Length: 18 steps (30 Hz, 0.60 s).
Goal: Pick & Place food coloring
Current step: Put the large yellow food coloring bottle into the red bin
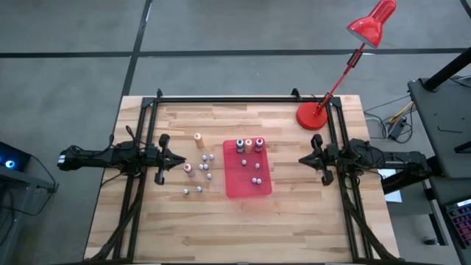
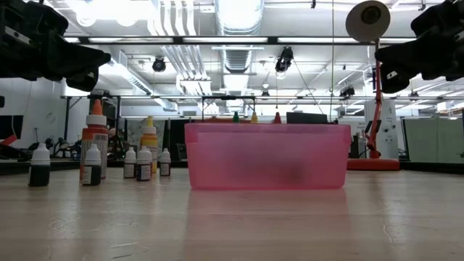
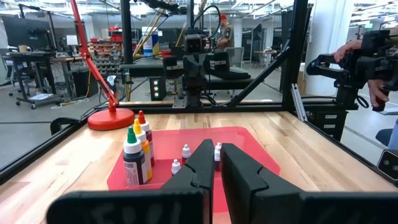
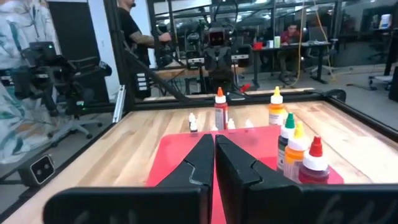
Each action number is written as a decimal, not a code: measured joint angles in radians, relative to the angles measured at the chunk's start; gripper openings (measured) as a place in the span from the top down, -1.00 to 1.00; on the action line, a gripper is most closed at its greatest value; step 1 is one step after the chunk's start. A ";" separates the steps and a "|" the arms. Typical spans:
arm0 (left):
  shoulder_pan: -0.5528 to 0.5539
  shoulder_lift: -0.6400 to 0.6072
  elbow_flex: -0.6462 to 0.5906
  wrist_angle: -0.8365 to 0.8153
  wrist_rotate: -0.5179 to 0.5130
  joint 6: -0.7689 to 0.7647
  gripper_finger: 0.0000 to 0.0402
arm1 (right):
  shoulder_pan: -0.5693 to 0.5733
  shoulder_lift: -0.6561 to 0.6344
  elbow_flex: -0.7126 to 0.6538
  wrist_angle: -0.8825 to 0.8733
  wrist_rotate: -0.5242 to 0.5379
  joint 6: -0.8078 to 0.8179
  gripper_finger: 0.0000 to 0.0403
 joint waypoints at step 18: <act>0.000 0.000 0.000 0.000 0.000 0.000 0.99 | 0.000 0.001 0.000 -0.016 0.087 0.001 0.96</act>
